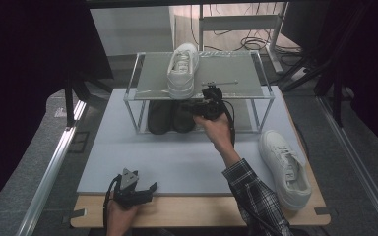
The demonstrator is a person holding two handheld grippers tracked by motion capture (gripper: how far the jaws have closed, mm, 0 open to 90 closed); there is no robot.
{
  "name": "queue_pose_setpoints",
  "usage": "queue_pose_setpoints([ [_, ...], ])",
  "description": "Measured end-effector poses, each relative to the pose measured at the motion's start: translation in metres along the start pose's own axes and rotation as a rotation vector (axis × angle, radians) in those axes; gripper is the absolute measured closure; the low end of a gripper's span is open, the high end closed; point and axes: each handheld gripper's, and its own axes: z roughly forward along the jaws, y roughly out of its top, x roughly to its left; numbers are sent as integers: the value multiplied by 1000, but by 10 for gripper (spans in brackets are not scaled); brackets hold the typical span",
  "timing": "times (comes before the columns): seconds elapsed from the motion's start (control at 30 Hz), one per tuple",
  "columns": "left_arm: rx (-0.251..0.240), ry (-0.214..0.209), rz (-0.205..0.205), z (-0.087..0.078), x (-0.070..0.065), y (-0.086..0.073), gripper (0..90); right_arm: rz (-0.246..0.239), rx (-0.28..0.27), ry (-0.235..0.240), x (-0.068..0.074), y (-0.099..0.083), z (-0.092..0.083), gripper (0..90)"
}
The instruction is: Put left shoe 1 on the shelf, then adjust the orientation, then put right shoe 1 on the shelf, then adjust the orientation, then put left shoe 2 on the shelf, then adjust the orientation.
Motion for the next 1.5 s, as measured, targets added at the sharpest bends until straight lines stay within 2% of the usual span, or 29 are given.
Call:
queue_pose_setpoints([
  [0.37, -2, 2, -2, 0, 0, 0, 134, -180, 41, -108, 4, -20, -15, 426],
  [0.67, 2, 1, 1, 0, 0, 0, 134, -257, 61, -144, 7, -34, -24, 348],
  [1.13, 0, 1, -1, 0, 0, 0, 134, -350, 102, -172, 12, -60, -38, 251],
  [1.3, 1, 0, -1, 0, 0, 0, 134, -366, 119, -186, 12, -70, -46, 223],
  [1.5, 1, 0, -1, 0, 0, 0, 134, -363, 134, -192, 8, -80, -55, 200],
])
